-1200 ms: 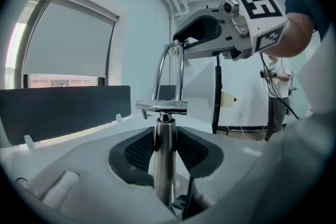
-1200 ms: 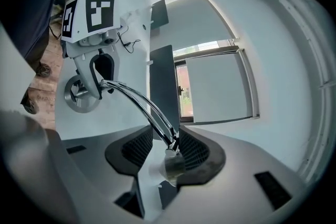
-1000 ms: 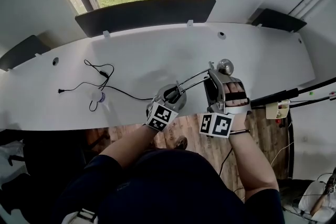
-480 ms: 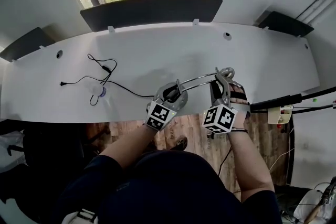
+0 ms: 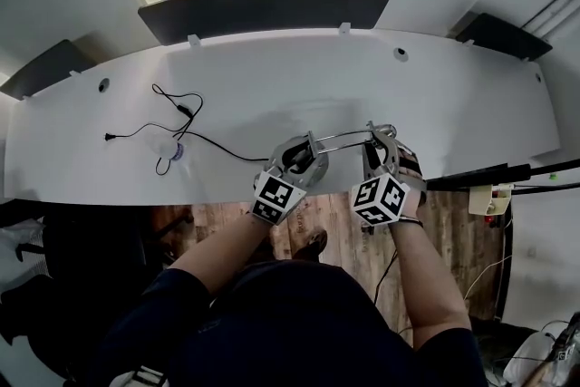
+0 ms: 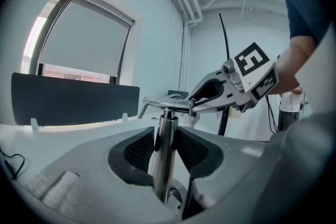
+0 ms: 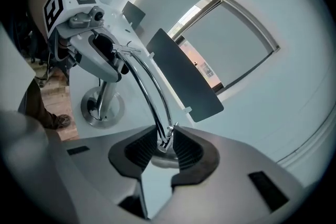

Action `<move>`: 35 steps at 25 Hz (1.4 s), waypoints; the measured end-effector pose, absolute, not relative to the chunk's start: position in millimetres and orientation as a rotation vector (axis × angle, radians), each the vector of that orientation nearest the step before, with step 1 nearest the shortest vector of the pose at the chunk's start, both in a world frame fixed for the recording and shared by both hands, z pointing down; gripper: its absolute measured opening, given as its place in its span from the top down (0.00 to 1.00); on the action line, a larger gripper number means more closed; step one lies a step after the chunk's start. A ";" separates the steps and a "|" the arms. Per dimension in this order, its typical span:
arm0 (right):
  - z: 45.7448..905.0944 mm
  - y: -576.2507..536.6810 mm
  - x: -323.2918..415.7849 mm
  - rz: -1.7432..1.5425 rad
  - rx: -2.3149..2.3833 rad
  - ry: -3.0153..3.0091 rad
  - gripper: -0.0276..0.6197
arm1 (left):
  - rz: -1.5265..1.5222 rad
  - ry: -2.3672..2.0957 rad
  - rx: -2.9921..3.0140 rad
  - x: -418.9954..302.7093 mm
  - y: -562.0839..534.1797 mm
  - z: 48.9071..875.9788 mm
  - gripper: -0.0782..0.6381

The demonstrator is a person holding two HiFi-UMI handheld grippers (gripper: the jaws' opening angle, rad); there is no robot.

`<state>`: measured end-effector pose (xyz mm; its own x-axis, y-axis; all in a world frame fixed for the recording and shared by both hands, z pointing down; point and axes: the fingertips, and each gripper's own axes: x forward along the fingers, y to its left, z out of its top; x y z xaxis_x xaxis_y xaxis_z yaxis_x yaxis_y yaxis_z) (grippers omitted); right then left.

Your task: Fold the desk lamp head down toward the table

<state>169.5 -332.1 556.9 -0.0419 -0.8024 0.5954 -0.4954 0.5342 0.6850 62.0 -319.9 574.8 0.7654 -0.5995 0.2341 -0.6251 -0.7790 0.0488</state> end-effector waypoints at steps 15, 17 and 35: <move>605.6 -330.0 153.9 -0.029 1.188 -1.923 0.81 | 0.305 -0.993 2.800 60.7 -320.6 573.8 0.71; 608.8 -329.5 151.5 -0.006 1.198 -1.945 0.81 | 0.315 -0.996 2.792 59.4 -320.1 576.0 0.71; 632.8 -329.5 138.5 0.138 1.304 -2.027 0.83 | 0.288 -1.023 2.784 62.2 -322.6 577.2 0.71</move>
<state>138.5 -329.5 632.8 -0.2375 -0.7540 0.6124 -0.8302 0.4849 0.2751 62.2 -322.6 577.2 0.7471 -0.6219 0.2347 -0.6530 -0.7526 0.0848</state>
